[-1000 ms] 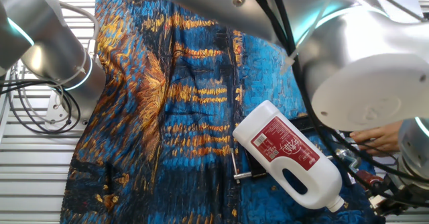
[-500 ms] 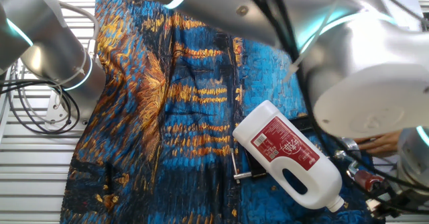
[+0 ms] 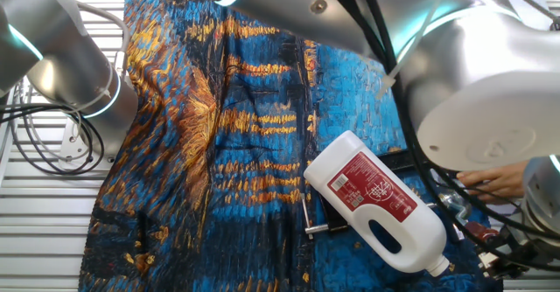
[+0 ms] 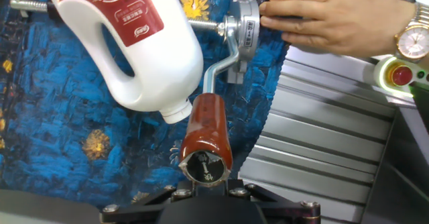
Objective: Push down the lever
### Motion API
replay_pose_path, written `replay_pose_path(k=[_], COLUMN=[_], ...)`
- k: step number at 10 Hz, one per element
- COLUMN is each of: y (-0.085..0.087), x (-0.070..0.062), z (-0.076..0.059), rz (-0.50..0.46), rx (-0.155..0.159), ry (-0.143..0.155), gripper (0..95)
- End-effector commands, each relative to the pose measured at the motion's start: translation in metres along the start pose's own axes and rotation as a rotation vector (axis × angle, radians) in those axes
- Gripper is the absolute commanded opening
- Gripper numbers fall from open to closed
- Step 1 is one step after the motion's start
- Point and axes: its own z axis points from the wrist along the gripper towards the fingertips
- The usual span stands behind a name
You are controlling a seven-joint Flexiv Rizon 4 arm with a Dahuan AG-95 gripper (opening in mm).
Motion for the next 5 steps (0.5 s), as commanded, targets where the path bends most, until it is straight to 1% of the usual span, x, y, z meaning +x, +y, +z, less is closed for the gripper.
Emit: replay_pose_path(k=[1,3,5], y=[-0.0005,-0.0007,-0.0021], x=[-0.0024,-0.0037,-0.0076], z=[-0.0013,-0.0038,-0.0069], rz=[0.01,0.019,0.026], rx=[-0.002,-0.004,-0.018], ry=[-0.006,-0.007,-0.013], gripper=[19.0,19.0,19.0])
